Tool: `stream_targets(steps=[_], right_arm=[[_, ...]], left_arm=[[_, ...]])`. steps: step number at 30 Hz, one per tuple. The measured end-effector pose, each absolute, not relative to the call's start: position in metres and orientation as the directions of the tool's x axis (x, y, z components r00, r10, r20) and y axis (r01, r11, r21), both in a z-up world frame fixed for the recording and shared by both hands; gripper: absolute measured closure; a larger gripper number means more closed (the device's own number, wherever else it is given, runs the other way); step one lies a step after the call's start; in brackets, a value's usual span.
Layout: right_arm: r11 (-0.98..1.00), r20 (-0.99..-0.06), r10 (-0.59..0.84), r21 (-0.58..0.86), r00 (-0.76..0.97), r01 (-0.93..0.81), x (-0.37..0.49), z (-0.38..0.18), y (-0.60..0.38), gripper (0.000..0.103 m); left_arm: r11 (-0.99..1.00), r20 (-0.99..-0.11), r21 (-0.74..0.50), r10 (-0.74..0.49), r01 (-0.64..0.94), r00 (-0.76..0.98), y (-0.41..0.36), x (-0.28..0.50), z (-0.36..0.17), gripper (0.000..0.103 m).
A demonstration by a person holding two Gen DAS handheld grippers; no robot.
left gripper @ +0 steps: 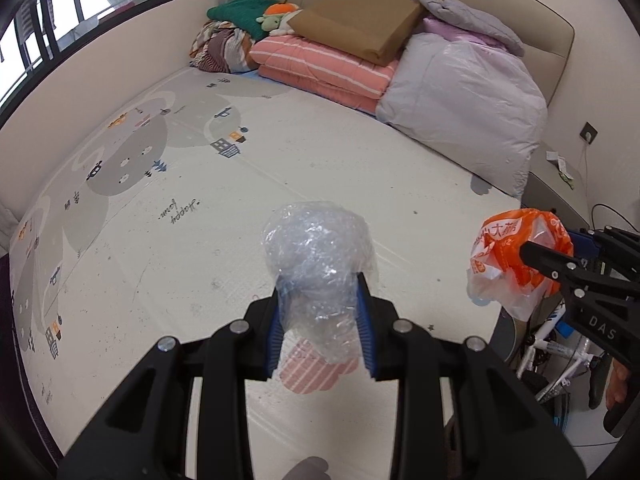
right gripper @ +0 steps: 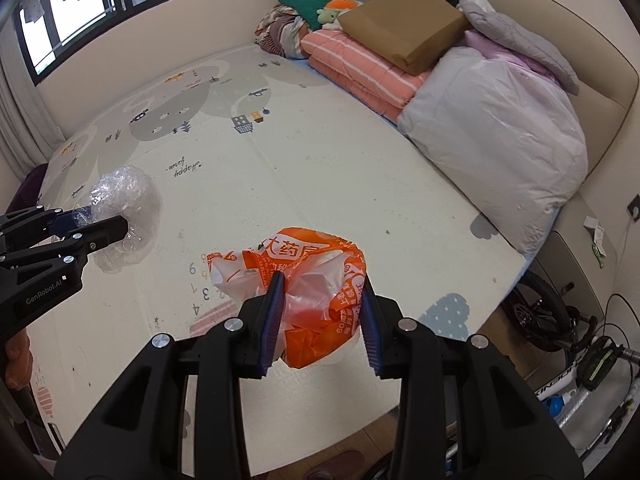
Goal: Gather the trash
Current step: 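Carry the plastic wrap and orange bag to the grey bin and open both tools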
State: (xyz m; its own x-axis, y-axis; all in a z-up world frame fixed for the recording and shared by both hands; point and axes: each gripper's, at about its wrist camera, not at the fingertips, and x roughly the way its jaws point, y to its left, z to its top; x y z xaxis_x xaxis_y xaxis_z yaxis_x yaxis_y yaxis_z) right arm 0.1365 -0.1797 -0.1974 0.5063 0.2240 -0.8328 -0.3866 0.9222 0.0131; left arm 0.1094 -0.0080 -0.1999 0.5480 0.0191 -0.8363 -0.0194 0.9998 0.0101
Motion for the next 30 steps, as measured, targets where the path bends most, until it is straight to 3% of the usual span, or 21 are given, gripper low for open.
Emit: stream_targets(steps=[16, 30], right_arm=[[0.996, -0.867, 0.030, -0.016, 0.497, -0.088, 0.080, -0.227, -0.412, 0.069], [0.990, -0.925, -0.045, 0.010, 0.378, 0.143, 0.096, -0.354, -0.498, 0.065]], left_arm=[[0.968, -0.852, -0.059, -0.176, 0.244, 0.493, -0.208, 0.085, -0.217, 0.071], [0.895, -0.885, -0.074, -0.263, 0.440, 0.384, -0.299, 0.105, -0.288, 0.071]])
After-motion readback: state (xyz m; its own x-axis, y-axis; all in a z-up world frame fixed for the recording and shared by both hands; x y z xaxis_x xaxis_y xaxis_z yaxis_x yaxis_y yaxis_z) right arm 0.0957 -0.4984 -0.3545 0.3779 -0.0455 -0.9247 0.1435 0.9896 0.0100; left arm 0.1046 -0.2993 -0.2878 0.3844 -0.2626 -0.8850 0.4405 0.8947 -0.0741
